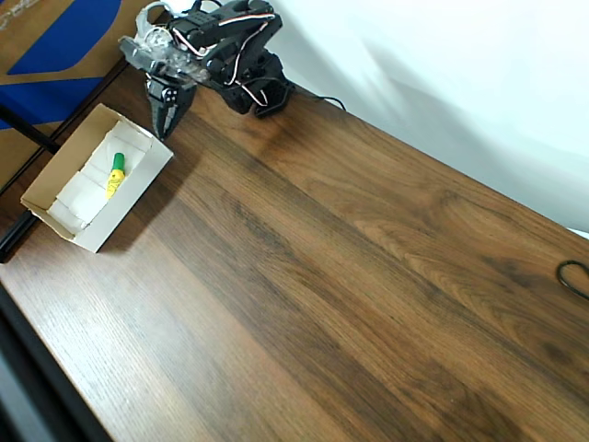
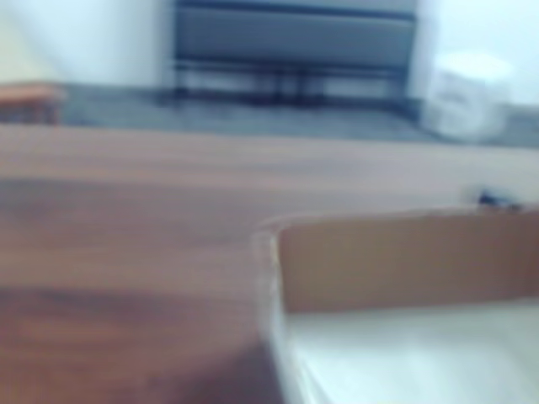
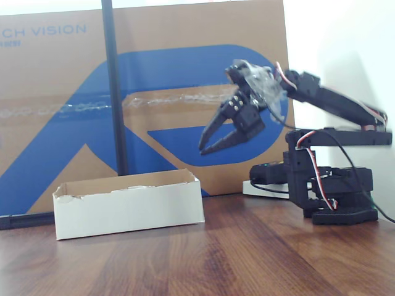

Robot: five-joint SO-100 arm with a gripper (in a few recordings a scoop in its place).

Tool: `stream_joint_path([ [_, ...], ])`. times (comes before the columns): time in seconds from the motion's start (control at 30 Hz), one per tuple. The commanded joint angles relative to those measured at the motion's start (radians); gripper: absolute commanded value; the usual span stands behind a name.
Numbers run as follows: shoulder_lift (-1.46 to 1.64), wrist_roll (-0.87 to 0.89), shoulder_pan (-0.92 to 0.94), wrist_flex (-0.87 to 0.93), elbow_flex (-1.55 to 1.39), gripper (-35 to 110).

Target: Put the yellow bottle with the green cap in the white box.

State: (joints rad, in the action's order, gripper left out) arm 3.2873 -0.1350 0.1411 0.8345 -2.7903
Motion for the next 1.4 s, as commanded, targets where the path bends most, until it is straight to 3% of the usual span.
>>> stream_joint_path([
  [0.0,0.069,-0.017,-0.008,0.008,-0.038,0],
  [0.47,0.284,-0.017,0.015,0.071,-0.356,0],
  [0.83,0.284,-0.083,-0.015,0.43,-0.356,0],
  [1.37,0.282,-0.089,-0.012,0.448,-0.356,0],
])
